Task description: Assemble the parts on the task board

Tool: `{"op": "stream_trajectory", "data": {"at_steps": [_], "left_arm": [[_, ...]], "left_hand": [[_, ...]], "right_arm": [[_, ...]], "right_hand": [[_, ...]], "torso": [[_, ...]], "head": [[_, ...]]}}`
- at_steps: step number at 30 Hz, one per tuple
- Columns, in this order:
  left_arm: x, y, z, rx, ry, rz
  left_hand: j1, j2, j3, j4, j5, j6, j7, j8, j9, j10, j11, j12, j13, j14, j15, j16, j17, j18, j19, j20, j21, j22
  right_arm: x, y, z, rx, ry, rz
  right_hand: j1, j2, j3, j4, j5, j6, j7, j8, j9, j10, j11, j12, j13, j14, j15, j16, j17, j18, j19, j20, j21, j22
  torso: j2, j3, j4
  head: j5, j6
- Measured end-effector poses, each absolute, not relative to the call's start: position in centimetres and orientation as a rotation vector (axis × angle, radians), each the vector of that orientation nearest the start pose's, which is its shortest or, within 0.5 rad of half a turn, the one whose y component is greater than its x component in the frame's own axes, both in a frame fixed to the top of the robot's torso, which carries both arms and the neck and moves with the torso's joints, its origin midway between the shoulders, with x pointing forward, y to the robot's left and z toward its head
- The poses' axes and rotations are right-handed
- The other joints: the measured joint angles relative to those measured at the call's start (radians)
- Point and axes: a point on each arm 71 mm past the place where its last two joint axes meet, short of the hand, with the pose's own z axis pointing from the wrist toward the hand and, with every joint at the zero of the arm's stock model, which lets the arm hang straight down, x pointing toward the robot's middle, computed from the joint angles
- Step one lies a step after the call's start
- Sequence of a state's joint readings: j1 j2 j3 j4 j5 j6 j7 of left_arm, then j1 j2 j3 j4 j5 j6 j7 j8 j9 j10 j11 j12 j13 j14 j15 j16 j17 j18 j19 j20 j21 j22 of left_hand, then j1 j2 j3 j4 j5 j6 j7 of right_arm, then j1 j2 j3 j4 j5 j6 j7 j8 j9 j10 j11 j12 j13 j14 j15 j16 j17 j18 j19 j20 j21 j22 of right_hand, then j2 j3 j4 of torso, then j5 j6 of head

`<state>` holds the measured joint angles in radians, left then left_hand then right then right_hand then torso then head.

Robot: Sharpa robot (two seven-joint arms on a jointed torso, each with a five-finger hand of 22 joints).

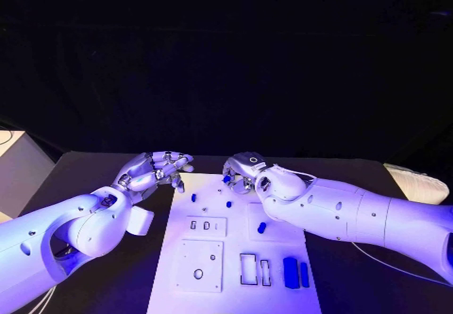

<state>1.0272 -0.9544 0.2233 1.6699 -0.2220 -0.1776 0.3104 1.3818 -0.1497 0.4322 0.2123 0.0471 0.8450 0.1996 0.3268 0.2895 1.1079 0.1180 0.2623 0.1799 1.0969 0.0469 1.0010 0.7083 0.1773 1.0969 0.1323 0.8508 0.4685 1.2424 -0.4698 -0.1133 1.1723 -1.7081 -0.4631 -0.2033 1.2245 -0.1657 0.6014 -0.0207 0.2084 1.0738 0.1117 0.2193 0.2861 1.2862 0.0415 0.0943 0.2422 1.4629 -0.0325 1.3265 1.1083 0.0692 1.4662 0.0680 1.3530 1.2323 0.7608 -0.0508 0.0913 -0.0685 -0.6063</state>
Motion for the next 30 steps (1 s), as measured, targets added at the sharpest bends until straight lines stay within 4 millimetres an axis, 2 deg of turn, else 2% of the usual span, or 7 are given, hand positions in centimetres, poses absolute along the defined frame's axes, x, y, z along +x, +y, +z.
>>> {"op": "stream_trajectory", "data": {"at_steps": [10, 20, 30], "left_arm": [[46.14, 21.64, -14.84, -0.929, 1.466, -1.690], [46.24, 21.46, -14.90, -0.927, 1.468, -1.693], [46.21, 21.52, -14.89, -0.925, 1.470, -1.693]], "left_hand": [[0.000, 0.000, 0.000, 0.000, 0.000, 0.000, 0.000, 0.000, 0.000, 0.000, 0.000, 0.000, 0.000, 0.000, 0.000, 0.000, 0.000, 0.000, 0.000, 0.000, 0.000, 0.000], [0.000, 0.000, 0.000, 0.000, 0.000, 0.000, 0.000, 0.000, 0.000, 0.000, 0.000, 0.000, 0.000, 0.000, 0.000, 0.000, 0.000, 0.000, 0.000, 0.000, 0.000, 0.000], [0.000, 0.000, 0.000, 0.000, 0.000, -0.007, 0.000, 0.000, 0.001, -0.004, 0.004, 0.000, 0.002, 0.000, 0.000, 0.000, -0.001, 0.000, -0.005, 0.005, 0.000, 0.002]], "right_arm": [[53.53, -10.27, -19.05, -0.348, 1.445, 0.487], [53.59, -10.09, -19.06, -0.349, 1.444, 0.486], [53.78, -9.94, -19.06, -0.350, 1.443, 0.479]], "right_hand": [[0.000, 0.000, 0.000, 0.000, -0.002, 0.000, 0.000, 0.002, 0.000, -0.002, 0.002, 0.000, 0.001, 0.000, 0.000, 0.000, 0.000, 0.000, 0.000, 0.000, 0.000, 0.000], [0.000, 0.000, -0.002, -0.001, -0.006, 0.002, 0.002, 0.003, 0.000, -0.002, 0.002, 0.000, 0.002, 0.000, 0.000, 0.000, 0.000, 0.000, 0.000, 0.000, 0.000, -0.002], [0.004, -0.004, -0.002, -0.001, -0.009, 0.002, 0.002, 0.005, 0.000, -0.002, 0.002, 0.000, 0.002, 0.000, 0.000, 0.000, 0.000, 0.000, 0.000, 0.000, 0.000, -0.001]], "torso": [[0.001, -0.0002, -0.0006], [0.003, -0.0020, -0.0014], [0.004, -0.0017, 0.0012]], "head": [[0.004, -0.002], [0.001, -0.002], [0.000, -0.005]]}}
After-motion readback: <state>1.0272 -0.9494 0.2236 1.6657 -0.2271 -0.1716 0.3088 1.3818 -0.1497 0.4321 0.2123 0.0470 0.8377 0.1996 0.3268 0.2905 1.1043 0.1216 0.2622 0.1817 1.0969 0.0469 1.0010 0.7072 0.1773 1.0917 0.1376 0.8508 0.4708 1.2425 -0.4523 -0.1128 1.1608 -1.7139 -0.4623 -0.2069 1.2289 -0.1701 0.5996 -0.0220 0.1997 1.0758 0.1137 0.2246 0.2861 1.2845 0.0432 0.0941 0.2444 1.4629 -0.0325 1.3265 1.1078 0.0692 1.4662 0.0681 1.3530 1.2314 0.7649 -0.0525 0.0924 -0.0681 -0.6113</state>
